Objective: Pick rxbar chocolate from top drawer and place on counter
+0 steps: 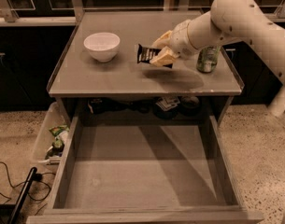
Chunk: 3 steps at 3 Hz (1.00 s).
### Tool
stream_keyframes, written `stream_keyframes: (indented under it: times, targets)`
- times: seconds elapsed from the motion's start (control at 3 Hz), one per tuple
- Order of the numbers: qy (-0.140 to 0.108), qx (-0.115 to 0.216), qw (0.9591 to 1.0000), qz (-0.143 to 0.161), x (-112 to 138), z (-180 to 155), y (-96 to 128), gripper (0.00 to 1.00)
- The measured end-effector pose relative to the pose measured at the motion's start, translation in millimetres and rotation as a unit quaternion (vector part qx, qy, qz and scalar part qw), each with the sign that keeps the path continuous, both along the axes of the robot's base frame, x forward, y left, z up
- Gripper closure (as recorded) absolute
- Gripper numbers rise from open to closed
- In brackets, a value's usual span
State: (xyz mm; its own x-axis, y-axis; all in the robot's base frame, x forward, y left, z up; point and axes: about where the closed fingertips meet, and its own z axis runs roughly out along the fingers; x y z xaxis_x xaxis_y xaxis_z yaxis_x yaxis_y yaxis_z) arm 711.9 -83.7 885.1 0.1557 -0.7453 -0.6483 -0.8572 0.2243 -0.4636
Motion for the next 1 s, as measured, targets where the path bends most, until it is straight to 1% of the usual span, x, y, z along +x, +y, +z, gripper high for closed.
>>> stream_keyframes:
  times: [0.33, 0.67, 1.0]
  targets:
    - [0.0, 0.0, 1.0, 0.0, 0.0, 0.0, 0.0, 0.13]
    - [0.0, 0.0, 1.0, 0.0, 0.0, -0.1, 0.1, 0.0]
    - [0.0, 0.0, 1.0, 0.0, 0.0, -0.1, 0.1, 0.0]
